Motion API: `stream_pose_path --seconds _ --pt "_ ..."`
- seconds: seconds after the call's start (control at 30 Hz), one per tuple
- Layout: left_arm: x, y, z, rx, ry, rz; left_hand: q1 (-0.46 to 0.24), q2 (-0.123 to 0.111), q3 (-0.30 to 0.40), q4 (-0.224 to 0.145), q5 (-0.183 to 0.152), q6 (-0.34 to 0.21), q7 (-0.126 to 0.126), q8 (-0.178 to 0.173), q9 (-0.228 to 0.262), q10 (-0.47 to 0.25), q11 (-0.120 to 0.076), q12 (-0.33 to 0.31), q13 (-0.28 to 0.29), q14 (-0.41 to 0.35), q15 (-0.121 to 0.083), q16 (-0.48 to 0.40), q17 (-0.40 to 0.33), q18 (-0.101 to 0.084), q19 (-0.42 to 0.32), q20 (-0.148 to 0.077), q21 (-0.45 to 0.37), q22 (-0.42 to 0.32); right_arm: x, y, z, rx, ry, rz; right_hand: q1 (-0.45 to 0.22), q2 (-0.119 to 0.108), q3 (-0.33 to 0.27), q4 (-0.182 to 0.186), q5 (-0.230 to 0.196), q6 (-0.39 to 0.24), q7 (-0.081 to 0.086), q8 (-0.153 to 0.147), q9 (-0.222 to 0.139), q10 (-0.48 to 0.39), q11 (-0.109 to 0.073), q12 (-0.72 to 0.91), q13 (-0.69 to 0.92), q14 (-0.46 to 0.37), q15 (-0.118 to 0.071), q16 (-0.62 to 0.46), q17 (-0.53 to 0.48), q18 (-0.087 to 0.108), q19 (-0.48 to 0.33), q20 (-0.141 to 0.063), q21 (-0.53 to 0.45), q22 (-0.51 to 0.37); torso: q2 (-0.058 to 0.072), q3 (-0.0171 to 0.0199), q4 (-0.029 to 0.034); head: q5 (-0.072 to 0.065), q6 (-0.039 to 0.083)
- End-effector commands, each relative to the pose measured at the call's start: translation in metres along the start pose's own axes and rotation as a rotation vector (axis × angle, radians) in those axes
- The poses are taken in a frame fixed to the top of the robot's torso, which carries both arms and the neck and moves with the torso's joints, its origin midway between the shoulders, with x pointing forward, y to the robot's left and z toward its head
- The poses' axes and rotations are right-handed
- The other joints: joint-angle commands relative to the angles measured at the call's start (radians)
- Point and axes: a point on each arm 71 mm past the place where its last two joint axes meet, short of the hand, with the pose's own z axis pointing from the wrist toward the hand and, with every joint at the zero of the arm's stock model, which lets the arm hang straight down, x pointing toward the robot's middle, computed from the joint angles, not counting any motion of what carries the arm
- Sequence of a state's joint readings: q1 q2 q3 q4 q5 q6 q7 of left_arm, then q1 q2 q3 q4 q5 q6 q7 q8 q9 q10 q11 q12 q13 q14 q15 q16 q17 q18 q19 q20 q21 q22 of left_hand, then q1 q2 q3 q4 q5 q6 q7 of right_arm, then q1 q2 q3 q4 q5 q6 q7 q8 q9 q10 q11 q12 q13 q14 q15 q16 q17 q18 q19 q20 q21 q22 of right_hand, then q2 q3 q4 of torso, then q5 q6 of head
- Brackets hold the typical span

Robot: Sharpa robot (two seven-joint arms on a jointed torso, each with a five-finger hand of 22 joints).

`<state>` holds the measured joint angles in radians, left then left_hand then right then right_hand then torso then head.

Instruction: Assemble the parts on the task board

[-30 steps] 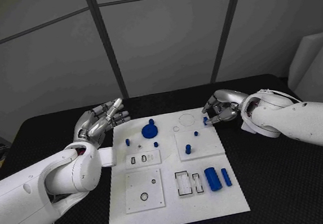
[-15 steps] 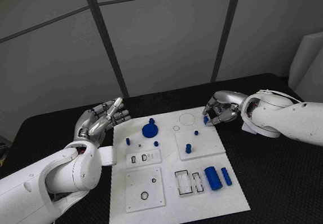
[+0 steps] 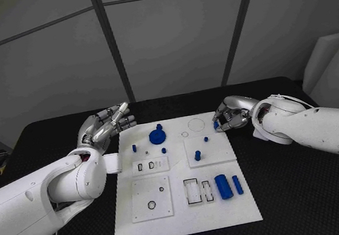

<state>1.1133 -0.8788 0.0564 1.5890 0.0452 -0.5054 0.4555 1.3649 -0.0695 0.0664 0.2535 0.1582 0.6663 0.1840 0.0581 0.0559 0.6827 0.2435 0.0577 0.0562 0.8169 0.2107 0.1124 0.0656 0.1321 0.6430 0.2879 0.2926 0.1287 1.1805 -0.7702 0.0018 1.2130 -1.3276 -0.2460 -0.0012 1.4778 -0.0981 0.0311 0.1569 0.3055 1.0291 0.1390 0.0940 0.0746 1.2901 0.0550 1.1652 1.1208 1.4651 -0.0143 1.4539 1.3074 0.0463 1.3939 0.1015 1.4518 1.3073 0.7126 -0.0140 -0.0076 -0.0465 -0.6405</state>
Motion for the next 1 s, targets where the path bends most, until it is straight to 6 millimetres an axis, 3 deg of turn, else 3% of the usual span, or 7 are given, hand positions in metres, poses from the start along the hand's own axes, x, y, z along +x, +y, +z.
stream_pose_path --seconds 0.03,0.5,0.63,0.73,1.0 --pt "0.0015 -0.0009 0.0004 0.007 0.014 -0.001 0.008 0.004 0.001 -0.006 -0.003 0.003 0.091 -0.003 0.0 0.001 -0.001 -0.001 0.0 -0.007 -0.003 -0.006 -0.001 0.021 -0.009 0.001 -0.003 -0.002 0.0017 0.0008 0.001 0.0 0.015 -0.006 0.001 0.01 0.009 0.001 -0.002 0.01 -0.001 0.007 0.001 0.008 -0.003 0.005 0.002 0.057 -0.004 -0.001 0.028 0.008 0.004 -0.005 0.001 0.038 0.0 0.0001 -0.0003 0.003 -0.003" --pt "0.001 -0.0006 0.0005 0.006 0.012 0.0 0.008 0.004 0.001 -0.006 -0.003 0.003 0.091 -0.003 0.0 0.001 -0.001 -0.001 0.0 -0.007 -0.003 -0.006 -0.001 0.021 -0.009 0.001 -0.003 -0.002 0.0056 -0.0006 0.0019 0.007 0.023 -0.005 0.0 0.021 0.014 0.005 -0.009 0.026 -0.005 0.013 0.001 0.013 -0.008 0.009 0.006 0.058 -0.007 0.001 0.032 0.007 0.007 -0.008 0.003 0.042 0.0 -0.0004 -0.0001 0.004 -0.006" --pt "0.0007 -0.0006 0.0004 0.006 0.011 0.0 0.008 0.004 0.001 -0.006 -0.003 0.003 0.091 -0.003 0.0 0.001 -0.001 -0.001 0.0 -0.007 -0.003 -0.006 -0.001 0.021 -0.009 0.001 -0.003 -0.002 0.0051 -0.0011 0.0021 0.01 0.013 -0.005 0.001 0.035 0.023 0.008 -0.017 0.041 -0.01 0.02 0.002 0.016 -0.012 0.012 0.01 0.059 -0.01 0.002 0.034 0.007 0.009 -0.011 0.004 0.044 0.0 -0.0002 -0.0005 0.004 -0.006" --pt "0.0007 -0.0006 0.0004 0.006 0.011 0.0 0.008 0.004 0.001 -0.006 -0.003 0.003 0.091 -0.003 0.0 0.001 -0.001 -0.001 0.0 -0.007 -0.003 -0.006 -0.001 0.021 -0.009 0.001 -0.003 -0.002 0.0042 -0.0006 0.0022 0.007 -0.002 -0.005 0.006 0.048 0.037 0.01 -0.06 0.051 -0.015 0.025 0.001 0.018 -0.016 0.014 0.012 0.059 -0.014 0.003 0.036 0.007 0.01 -0.015 0.005 0.046 0.0 0.0 -0.0007 0.004 -0.006" --pt "0.0007 -0.0005 0.0003 0.005 0.011 0.0 0.009 0.006 0.001 -0.007 -0.003 0.001 0.091 -0.003 0.0 -0.001 -0.001 -0.001 0.0 -0.007 -0.003 -0.006 -0.001 0.021 -0.01 0.001 -0.004 -0.002 0.0002 0.0058 0.0017 -0.021 -0.077 0.004 0.033 0.089 0.092 0.003 -0.089 0.086 -0.032 0.046 0.004 0.041 -0.03 0.041 0.042 0.063 -0.026 0.01 0.05 0.002 0.025 -0.025 0.015 0.065 0.0 0.0004 -0.0013 0.005 -0.007"
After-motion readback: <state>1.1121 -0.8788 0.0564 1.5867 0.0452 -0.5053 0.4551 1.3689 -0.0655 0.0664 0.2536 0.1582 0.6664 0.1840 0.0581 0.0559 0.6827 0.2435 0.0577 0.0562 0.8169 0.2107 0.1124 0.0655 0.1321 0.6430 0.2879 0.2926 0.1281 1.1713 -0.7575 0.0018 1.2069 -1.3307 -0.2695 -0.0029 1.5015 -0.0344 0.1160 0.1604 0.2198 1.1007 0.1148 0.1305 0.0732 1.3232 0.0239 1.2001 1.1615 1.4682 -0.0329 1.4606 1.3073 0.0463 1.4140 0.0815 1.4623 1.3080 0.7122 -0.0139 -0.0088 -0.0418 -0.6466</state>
